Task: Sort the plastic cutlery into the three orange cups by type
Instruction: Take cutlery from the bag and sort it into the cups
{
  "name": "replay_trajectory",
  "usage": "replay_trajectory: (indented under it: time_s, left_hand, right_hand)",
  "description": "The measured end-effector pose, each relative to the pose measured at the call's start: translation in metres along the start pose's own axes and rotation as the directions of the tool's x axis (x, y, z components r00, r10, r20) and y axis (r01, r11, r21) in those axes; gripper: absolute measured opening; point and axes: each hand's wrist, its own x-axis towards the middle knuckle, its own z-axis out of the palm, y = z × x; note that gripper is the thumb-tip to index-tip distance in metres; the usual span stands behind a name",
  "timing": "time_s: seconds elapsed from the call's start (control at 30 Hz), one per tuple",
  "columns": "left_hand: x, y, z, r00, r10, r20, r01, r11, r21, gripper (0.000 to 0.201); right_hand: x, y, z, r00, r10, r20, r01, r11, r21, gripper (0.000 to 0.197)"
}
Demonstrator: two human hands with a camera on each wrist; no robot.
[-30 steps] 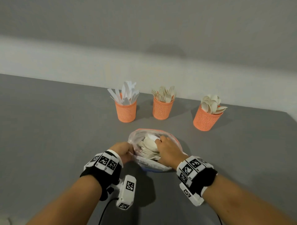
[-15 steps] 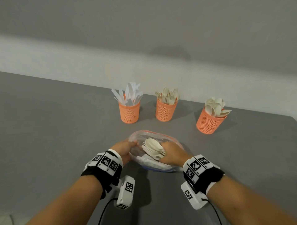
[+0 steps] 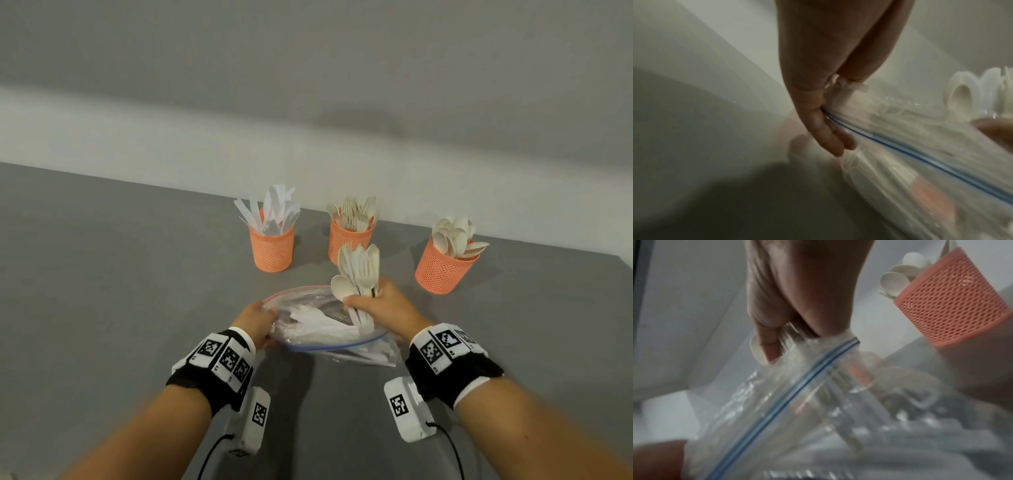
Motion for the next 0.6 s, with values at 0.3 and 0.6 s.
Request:
replay_trajectory:
  time_s: [0.3,0.6]
  left_hand:
    - [-0.024,0.039,-0.017,0.945,0.306,0.118,-0.308,0.705,0.639,0.082]
    - [-0.063,0.081,0.036,0.711,0.360,0.604,-0.311,0.931,-0.190,0.031]
  right_hand:
    - [0.002,-0.043,-0.012,0.996,-0.070,-0.049,0.085,0.871,0.484,0.028]
    - [-0.001,-0.069,0.010,0.994,-0.011,0.113,-0.053,0.836,0.546,0.015]
